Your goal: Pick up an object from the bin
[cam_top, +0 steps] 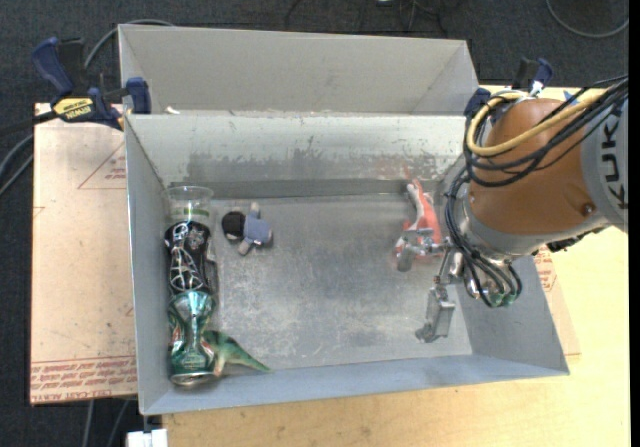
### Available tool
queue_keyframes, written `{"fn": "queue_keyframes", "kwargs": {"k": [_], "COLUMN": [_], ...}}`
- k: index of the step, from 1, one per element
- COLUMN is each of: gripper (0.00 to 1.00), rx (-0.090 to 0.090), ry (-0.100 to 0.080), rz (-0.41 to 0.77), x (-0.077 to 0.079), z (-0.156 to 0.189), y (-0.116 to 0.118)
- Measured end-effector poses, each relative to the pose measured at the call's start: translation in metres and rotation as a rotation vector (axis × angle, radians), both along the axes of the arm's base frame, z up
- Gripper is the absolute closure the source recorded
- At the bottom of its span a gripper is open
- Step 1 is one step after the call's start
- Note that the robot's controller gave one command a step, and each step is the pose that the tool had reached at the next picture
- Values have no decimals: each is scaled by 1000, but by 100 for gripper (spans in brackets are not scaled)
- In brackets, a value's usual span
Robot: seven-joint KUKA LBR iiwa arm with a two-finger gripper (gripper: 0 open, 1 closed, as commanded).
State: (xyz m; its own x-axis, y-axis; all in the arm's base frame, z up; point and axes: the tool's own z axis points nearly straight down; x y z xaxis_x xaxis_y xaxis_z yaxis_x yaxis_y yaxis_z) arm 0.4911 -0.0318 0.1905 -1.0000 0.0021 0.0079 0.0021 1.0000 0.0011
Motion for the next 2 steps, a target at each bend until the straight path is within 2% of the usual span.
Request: {"fn": "queue_keyframes", "kwargs": {"k": [1,2], "gripper": [0,0], "rx": [-1,1], "ry": [-8,-2], "rz": [2,169], "x": [2,81], "z": [4,-124], "y": [0,-57]}}
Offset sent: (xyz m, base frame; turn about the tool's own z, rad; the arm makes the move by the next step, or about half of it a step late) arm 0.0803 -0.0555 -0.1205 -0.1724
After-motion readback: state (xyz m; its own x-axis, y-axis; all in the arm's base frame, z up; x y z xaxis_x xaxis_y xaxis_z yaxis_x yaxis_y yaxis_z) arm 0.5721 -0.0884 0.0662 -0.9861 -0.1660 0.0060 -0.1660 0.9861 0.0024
